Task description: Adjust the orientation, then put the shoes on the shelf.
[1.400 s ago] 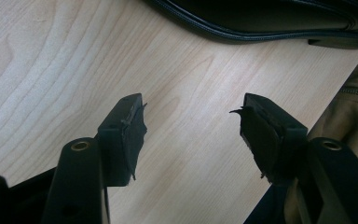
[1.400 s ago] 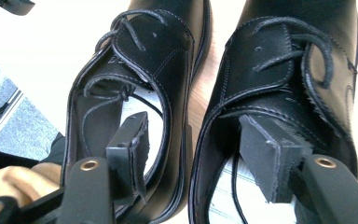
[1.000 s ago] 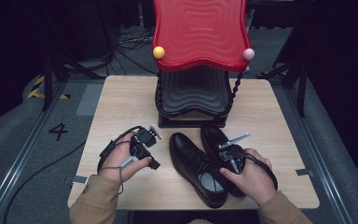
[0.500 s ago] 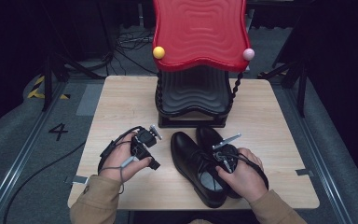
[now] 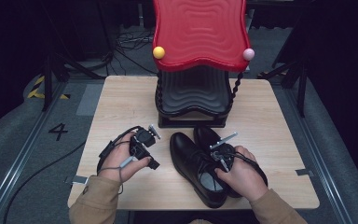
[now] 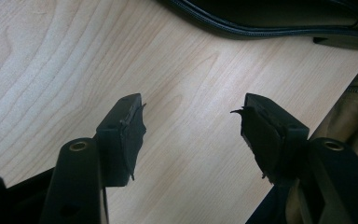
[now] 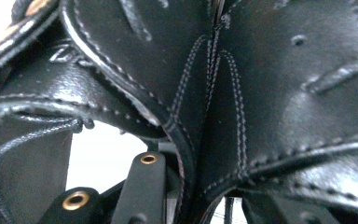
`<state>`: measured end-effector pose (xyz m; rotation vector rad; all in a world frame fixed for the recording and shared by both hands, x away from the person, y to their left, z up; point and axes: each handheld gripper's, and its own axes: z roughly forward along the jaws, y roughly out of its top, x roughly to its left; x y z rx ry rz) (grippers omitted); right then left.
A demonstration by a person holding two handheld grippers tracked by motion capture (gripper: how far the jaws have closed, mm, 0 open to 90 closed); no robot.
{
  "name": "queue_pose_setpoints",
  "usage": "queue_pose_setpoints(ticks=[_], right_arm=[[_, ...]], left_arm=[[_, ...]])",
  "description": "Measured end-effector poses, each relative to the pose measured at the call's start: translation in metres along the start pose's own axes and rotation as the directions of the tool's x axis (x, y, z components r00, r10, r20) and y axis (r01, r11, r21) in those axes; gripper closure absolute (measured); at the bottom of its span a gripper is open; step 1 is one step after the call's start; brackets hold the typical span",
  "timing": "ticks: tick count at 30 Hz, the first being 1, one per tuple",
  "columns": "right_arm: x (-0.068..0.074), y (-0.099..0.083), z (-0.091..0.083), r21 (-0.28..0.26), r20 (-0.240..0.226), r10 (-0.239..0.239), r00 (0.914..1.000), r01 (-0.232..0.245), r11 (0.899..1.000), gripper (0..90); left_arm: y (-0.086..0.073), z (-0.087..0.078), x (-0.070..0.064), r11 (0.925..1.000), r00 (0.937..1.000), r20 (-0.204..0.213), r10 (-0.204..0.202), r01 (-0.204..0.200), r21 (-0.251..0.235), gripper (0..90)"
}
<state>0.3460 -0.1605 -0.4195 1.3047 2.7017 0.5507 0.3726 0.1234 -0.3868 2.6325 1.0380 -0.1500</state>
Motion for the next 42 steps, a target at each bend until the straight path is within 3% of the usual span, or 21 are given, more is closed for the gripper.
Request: queue_pose_setpoints(ticks=[2,6,11,17,24,32,39,42], right_arm=[[0.001,0.006,0.001,0.045,0.005,-0.019,0.9998,0.019,0.999,75.8],[0.002,0.016,0.003,0.114,0.026,0.031,0.9992,-0.033,0.993,75.2],[0.004,0.021,0.005,0.15,0.051,0.066,0.9965,-0.073,0.986,74.0],[0.002,0.029,0.006,0.203,0.048,0.067,0.9966,-0.075,0.976,71.1],[0.0,0.028,0.006,0.2,0.045,0.083,0.9956,-0.09,0.976,74.1],[-0.003,0.03,0.001,0.199,0.021,0.091,0.9957,-0.093,0.976,80.3],[-0.011,0.039,-0.015,0.231,-0.024,0.115,0.9931,-0.106,0.967,81.6],[-0.01,0.04,-0.028,0.234,-0.054,0.101,0.9934,-0.086,0.968,81.5]], left_arm=[[0.001,0.0,0.0,1.0,1.0,-0.001,0.003,-0.003,-0.001,39.8],[0.004,-0.001,-0.001,0.9999,0.9999,0.003,0.012,-0.012,-0.01,39.7],[0.009,-0.001,-0.002,0.9996,0.9996,0.003,0.027,-0.027,-0.01,39.6],[0.015,-0.002,-0.003,0.9992,0.9993,0.006,0.038,-0.038,-0.015,39.5],[0.015,-0.002,-0.001,0.999,0.9992,0.009,0.04,-0.04,-0.019,39.5],[0.008,-0.01,0.007,0.9987,0.9999,0.01,0.01,-0.01,-0.05,39.6],[-0.005,-0.018,0.015,0.9965,0.9996,0.013,-0.025,0.026,-0.079,39.6],[-0.01,-0.022,0.017,0.995,0.9991,0.009,-0.041,0.041,-0.091,39.7]])
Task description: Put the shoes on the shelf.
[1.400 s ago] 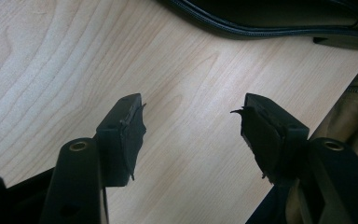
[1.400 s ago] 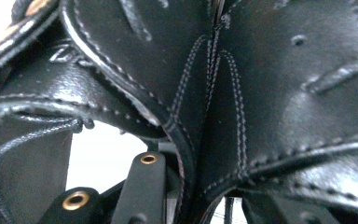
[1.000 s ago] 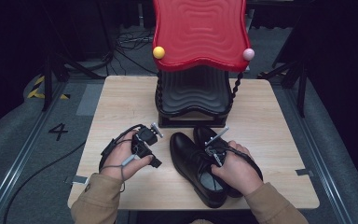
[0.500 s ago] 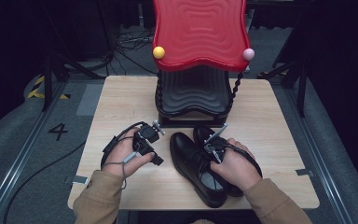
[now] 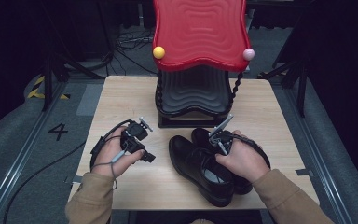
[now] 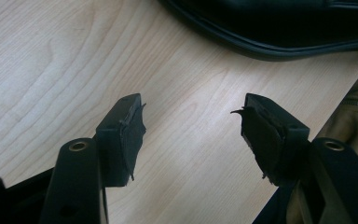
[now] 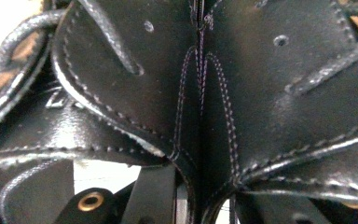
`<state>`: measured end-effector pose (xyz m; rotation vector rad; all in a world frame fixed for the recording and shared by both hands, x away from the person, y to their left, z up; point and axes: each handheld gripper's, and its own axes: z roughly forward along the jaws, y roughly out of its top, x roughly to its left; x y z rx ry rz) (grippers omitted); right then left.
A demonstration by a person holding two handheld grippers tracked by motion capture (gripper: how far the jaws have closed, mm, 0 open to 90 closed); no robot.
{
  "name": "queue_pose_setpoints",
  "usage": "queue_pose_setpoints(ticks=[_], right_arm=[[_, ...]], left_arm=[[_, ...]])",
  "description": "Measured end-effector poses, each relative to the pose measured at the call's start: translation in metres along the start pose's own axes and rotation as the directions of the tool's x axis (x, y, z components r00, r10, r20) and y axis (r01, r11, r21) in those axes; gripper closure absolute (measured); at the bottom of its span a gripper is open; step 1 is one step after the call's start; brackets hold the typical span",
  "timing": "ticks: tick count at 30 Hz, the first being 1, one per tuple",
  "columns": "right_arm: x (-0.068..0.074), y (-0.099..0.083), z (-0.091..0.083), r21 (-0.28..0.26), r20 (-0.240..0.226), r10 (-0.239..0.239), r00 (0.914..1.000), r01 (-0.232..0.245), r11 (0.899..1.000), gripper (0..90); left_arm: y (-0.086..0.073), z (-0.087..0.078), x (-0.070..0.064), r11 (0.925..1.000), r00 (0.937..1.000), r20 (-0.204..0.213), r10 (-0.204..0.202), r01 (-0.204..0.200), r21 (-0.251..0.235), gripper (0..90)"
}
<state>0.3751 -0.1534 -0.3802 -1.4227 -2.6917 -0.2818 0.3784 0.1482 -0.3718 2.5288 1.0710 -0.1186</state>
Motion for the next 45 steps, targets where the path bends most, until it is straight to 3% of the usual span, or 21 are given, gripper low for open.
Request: queue_pose_setpoints(ticks=[8,14,18,25,34,35,38,45], right_arm=[[0.01,-0.01,-0.041,-0.021,0.005,-0.067,0.9977,0.067,0.998,81.3],[0.012,-0.015,-0.069,-0.04,-0.004,-0.082,0.9966,0.082,0.996,81.3],[0.015,-0.018,-0.088,-0.049,0.004,-0.081,0.9967,0.081,0.996,81.3],[0.016,-0.019,-0.12,-0.074,-0.001,-0.07,0.9975,0.07,0.995,81.3],[0.017,-0.018,-0.151,-0.093,0.006,-0.059,0.9982,0.059,0.994,81.2],[0.016,-0.018,-0.165,-0.099,-0.01,-0.058,0.9983,0.057,0.993,81.2],[0.016,-0.018,-0.178,-0.111,-0.017,-0.055,0.9984,0.052,0.992,81.2],[0.022,-0.011,-0.232,-0.171,-0.008,-0.058,0.9983,0.055,0.984,81.3]], left_arm=[[-0.008,-0.007,0.002,0.9996,0.9997,-0.007,-0.021,0.021,-0.021,39.7],[-0.013,-0.009,0.006,0.9989,0.9992,-0.009,-0.038,0.038,-0.028,39.6],[-0.019,-0.01,0.009,0.9976,0.9978,-0.008,-0.065,0.065,-0.022,39.3],[-0.021,-0.012,0.016,0.9967,0.9969,-0.005,-0.079,0.079,-0.021,38.0],[-0.03,-0.017,0.024,0.9936,0.9942,-0.006,-0.107,0.107,-0.037,37.6],[-0.033,-0.019,0.025,0.9929,0.9937,-0.005,-0.112,0.112,-0.042,37.6],[-0.036,-0.021,0.028,0.9907,0.9919,-0.011,-0.126,0.125,-0.052,37.6],[-0.039,-0.016,0.027,0.9899,0.9906,-0.017,-0.136,0.135,-0.044,36.9]])
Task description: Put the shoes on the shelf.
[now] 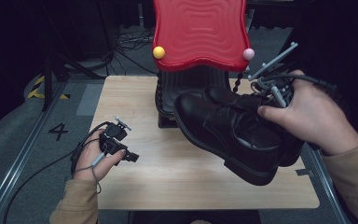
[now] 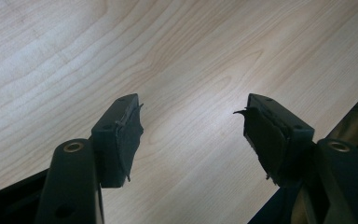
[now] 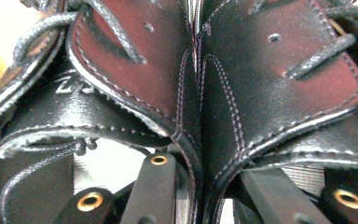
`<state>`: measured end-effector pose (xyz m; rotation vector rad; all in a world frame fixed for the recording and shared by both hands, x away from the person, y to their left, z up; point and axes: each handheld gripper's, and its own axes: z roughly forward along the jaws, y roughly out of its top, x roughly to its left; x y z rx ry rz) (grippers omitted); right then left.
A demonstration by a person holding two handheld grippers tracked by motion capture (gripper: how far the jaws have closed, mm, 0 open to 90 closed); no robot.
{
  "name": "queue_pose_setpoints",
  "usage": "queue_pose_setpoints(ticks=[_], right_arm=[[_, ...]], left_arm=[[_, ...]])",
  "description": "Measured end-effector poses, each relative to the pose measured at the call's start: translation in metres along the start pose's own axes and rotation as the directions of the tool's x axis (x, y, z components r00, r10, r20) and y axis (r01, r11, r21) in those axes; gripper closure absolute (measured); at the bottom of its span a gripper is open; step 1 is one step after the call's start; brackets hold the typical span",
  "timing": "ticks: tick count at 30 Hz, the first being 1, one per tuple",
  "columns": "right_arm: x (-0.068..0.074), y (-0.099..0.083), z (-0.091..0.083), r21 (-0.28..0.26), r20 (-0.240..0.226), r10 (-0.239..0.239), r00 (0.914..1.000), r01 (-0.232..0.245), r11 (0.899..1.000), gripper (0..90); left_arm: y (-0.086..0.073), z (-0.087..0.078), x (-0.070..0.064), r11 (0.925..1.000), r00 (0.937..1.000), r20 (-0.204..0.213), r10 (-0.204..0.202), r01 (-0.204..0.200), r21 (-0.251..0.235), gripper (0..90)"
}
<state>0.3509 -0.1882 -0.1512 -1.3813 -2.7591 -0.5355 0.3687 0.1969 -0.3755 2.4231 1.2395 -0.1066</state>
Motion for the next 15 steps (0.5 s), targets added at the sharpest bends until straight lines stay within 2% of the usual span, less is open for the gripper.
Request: queue_pose_setpoints(ticks=[1,6,12,15], right_arm=[[0.0,0.0,0.0,0.0,0.0,0.0,1.0,0.0,1.0,81.3],[0.007,0.017,-0.028,-0.036,0.025,-0.011,0.9996,0.011,0.999,81.3],[0.011,0.045,-0.058,-0.084,0.048,-0.005,0.9988,0.009,0.996,81.4],[0.011,0.058,-0.067,-0.099,0.056,0.004,0.9984,0.002,0.995,81.4]], left_arm=[[0.0,0.0,0.0,1.0,1.0,0.0,0.0,0.0,0.0,36.7],[-0.012,-0.002,0.002,0.9996,0.9994,-0.015,-0.03,0.03,-0.003,36.0],[-0.028,-0.006,0.007,0.9981,0.998,-0.015,-0.062,0.061,-0.011,36.1],[-0.033,-0.008,0.01,0.9968,0.9968,-0.01,-0.079,0.079,-0.013,36.1]])
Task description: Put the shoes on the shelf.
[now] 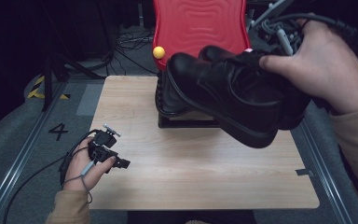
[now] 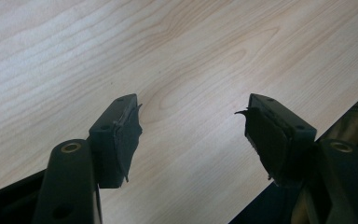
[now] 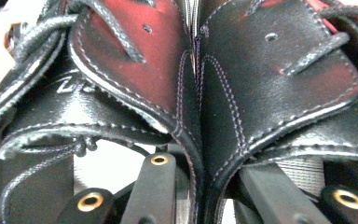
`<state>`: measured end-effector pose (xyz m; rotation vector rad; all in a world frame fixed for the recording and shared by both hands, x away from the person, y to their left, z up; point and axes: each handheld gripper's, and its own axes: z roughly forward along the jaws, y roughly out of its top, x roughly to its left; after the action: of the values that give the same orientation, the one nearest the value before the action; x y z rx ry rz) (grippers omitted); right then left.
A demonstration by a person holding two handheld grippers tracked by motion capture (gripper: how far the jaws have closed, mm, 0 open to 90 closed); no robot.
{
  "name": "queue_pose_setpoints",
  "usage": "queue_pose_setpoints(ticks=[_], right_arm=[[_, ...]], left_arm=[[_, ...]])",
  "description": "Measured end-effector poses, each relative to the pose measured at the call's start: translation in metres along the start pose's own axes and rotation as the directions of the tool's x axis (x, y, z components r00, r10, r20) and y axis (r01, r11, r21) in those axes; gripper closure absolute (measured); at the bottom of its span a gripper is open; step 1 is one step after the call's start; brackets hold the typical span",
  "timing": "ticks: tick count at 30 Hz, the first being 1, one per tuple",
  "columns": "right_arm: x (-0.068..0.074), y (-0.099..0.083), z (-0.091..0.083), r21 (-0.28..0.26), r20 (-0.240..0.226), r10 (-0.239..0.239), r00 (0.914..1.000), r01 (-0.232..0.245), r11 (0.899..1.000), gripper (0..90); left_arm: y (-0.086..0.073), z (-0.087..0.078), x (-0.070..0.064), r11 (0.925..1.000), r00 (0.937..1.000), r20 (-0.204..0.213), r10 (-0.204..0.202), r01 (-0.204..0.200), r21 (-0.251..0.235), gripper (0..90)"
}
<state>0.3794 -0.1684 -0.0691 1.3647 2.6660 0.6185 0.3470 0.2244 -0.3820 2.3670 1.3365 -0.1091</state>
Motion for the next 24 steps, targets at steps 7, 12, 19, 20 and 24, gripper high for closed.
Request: queue_pose_setpoints(ticks=[7,12,19,20,24], right_arm=[[-0.009,0.044,-0.017,-0.064,0.051,0.061,0.9969,-0.057,0.996,81.4],[-0.014,0.071,-0.024,-0.103,0.074,0.111,0.9911,-0.103,0.989,81.5],[-0.015,0.117,-0.033,-0.171,0.124,0.176,0.9766,-0.153,0.973,81.5],[-0.015,0.123,-0.034,-0.181,0.121,0.183,0.9757,-0.16,0.97,81.5],[-0.015,0.143,-0.033,-0.214,0.116,0.204,0.972,-0.177,0.961,81.5]], left_arm=[[-0.005,-0.002,0.005,0.9997,0.9998,0.012,-0.014,0.015,-0.018,36.1],[-0.002,0.0,0.008,0.9998,0.9997,0.02,-0.012,0.012,-0.017,36.1],[-0.001,0.008,0.017,0.9999,0.9982,0.058,-0.013,0.013,-0.008,36.0],[-0.001,0.008,0.018,0.9998,0.9983,0.057,-0.013,0.013,-0.011,35.9],[-0.002,0.009,0.02,0.9997,0.9972,0.072,-0.021,0.022,-0.009,35.9]])
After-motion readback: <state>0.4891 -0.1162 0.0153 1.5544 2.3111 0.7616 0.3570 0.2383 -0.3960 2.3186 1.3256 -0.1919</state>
